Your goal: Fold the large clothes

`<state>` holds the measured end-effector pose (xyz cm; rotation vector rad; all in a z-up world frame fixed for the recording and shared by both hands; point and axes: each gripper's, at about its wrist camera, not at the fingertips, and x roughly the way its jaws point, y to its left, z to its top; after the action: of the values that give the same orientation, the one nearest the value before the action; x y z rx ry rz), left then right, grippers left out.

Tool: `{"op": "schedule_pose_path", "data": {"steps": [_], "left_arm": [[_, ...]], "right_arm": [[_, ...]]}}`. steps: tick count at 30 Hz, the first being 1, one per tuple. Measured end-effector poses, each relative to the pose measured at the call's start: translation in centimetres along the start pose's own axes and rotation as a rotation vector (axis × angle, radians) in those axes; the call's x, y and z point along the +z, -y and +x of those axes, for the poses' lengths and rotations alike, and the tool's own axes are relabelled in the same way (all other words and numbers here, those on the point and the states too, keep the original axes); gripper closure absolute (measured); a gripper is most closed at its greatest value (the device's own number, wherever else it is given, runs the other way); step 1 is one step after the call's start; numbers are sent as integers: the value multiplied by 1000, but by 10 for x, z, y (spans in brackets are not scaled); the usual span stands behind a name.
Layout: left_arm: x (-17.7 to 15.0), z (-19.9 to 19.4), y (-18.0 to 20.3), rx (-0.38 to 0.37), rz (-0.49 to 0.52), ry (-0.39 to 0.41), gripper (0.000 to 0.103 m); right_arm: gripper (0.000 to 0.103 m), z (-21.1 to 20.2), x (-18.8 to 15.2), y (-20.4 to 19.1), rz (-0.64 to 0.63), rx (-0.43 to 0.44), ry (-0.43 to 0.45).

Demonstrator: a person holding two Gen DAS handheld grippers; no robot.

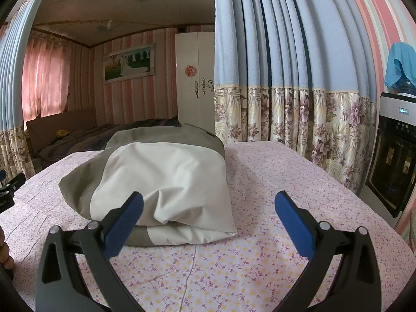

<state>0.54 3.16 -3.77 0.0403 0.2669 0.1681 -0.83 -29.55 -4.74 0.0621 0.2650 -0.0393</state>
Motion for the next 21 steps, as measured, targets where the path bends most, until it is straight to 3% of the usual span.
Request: {"op": "schedule_pose_path", "data": {"steps": [21], "left_arm": [[0,1,-5,14,-16,-9,3]], "right_arm": [[2,0,-3,2,3,-5,-4]]}}
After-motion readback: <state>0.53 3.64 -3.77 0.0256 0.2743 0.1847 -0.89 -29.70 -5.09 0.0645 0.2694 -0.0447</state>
